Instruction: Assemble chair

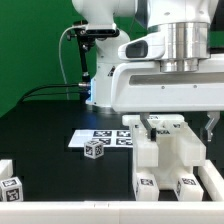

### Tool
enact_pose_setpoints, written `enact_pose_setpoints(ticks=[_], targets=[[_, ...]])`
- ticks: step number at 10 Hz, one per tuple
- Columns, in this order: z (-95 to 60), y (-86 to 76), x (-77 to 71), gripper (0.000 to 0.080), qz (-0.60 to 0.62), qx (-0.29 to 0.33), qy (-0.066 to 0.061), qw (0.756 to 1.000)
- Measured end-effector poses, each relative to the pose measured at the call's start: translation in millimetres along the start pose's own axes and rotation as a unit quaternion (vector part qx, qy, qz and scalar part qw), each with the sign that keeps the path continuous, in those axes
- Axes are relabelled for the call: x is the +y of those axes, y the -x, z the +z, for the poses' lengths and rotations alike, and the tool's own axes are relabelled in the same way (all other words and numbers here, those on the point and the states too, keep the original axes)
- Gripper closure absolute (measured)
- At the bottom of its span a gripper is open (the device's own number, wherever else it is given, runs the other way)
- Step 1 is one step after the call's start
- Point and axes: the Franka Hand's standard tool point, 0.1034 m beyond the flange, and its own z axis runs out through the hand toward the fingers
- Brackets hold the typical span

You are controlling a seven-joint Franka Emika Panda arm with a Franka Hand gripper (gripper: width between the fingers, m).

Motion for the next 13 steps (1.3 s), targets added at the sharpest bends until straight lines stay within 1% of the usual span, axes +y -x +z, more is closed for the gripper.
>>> enact_pose_setpoints(ticks=[1, 2, 4, 5, 8, 9, 10, 11, 12, 13], targets=[[-4.5, -2.4, 3.7, 0.0150, 0.002, -0.010, 0.001, 1.000], [-9.0, -7.5, 10.6, 0.0150, -0.004, -0.016, 0.002, 1.000], [-15.6, -19.6, 34.0, 0.0150, -0.023, -0.025, 0.006, 0.999], [-18.5, -20.2, 33.7, 0.0150, -0.008, -0.024, 0.006, 1.000], [-16.4, -19.5, 33.8, 0.0150, -0.010, -0.024, 0.006, 1.000], [-15.4, -19.5, 38.7, 0.0150, -0.024, -0.027, 0.004, 0.999], [-13.4, -22.0, 65.5, 0.0150, -0.048, -0.040, -0.007, 0.998], [-10.3, -28.8, 97.8, 0.0150, -0.064, -0.055, -0.009, 0.996], [-3.5, -35.6, 123.5, 0.0150, -0.072, -0.070, -0.009, 0.995], [3.4, -43.1, 141.5, 0.0150, -0.072, -0.077, -0.009, 0.994]])
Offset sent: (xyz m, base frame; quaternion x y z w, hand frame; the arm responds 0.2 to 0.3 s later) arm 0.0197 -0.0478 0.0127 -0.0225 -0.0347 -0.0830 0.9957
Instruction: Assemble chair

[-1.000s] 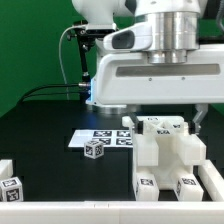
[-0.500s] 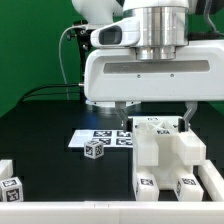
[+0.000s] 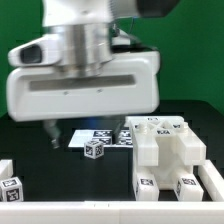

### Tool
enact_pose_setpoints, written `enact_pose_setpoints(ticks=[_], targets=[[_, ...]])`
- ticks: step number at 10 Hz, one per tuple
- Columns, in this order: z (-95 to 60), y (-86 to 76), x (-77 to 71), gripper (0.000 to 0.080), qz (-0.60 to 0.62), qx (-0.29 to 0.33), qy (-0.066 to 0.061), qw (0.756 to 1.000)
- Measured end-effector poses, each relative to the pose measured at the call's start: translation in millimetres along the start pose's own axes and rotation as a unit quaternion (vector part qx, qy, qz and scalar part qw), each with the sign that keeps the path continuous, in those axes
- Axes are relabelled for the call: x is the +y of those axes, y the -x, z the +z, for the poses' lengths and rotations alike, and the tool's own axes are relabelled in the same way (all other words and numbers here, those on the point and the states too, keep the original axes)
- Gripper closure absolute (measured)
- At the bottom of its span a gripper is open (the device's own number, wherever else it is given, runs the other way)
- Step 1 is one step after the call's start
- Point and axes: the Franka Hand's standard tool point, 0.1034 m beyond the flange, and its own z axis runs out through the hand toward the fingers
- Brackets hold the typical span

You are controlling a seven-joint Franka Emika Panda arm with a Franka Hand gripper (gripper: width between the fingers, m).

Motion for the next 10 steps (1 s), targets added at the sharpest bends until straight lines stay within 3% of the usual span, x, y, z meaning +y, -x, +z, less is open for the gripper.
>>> enact_pose_setpoints(ticks=[1, 5, 8, 9, 10], targets=[[4.0, -1.8, 6.8, 0.0150, 0.005, 0.009, 0.005, 1.000], [5.9, 0.2, 7.4, 0.0150, 0.000, 0.007, 0.004, 1.000], [33.1, 13.2, 69.8, 0.0150, -0.140, -0.023, 0.002, 0.990], [40.0, 18.4, 81.3, 0.0150, -0.185, -0.027, -0.002, 0.982], [40.1, 18.2, 80.3, 0.0150, -0.167, -0.026, -0.003, 0.986]])
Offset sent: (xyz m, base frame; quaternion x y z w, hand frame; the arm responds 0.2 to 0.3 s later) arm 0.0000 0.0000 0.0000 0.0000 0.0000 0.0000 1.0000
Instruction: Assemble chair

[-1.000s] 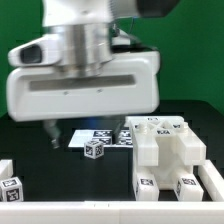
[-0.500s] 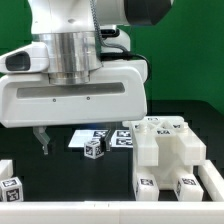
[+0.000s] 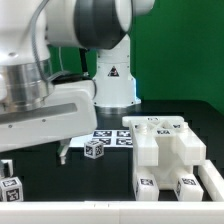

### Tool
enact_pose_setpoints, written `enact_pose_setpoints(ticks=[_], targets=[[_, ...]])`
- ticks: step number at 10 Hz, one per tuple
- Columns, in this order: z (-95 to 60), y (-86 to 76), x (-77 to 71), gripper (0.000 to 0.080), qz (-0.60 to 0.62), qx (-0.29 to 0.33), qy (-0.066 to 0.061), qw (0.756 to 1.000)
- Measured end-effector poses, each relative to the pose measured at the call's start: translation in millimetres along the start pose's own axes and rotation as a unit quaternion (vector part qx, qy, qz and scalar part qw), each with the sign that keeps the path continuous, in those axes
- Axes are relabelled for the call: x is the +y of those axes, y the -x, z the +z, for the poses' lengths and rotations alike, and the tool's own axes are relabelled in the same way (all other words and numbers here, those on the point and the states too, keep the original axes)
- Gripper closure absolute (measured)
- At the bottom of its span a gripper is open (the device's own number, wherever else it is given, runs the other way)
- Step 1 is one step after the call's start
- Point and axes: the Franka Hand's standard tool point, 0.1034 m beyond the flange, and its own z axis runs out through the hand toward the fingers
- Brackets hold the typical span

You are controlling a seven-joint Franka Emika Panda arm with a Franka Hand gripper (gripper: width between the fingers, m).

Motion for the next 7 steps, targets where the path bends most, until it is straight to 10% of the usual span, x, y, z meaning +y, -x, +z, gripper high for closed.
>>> enact_pose_setpoints(ticks=[7], targets=[[23.2, 15.1, 22.7, 0.0151, -0.040, 0.000, 0.010, 0.999]])
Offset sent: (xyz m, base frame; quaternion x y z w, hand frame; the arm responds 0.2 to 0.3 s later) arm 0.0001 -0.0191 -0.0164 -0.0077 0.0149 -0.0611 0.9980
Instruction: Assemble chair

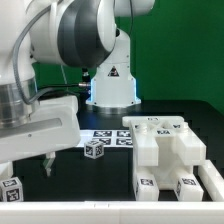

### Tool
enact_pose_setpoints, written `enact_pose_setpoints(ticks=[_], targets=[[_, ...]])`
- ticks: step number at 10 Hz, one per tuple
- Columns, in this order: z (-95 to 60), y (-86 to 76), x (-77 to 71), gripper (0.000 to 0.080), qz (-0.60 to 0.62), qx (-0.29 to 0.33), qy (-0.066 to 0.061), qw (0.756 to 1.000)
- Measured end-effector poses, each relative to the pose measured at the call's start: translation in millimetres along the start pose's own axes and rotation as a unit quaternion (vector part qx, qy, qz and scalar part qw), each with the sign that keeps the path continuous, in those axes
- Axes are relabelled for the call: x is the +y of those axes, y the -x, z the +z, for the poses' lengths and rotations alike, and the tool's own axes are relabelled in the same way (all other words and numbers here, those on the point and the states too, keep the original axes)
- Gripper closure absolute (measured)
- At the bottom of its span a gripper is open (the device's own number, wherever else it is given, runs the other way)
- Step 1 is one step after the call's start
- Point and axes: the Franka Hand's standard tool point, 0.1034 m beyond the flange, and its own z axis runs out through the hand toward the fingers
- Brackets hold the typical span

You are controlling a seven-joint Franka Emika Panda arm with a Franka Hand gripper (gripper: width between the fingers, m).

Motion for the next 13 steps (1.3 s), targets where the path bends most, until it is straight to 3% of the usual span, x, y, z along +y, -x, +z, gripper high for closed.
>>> enact_pose_setpoints(ticks=[3, 5, 13], targets=[[0.0, -0.2, 1.4, 0.0151, -0.001, 0.001, 0.002, 1.000], [1.8, -0.2, -3.7, 0.0151, -0.004, 0.013, 0.017, 1.000], [7.9, -0.8, -11.2, 0.0151, -0.006, 0.010, 0.012, 1.000]])
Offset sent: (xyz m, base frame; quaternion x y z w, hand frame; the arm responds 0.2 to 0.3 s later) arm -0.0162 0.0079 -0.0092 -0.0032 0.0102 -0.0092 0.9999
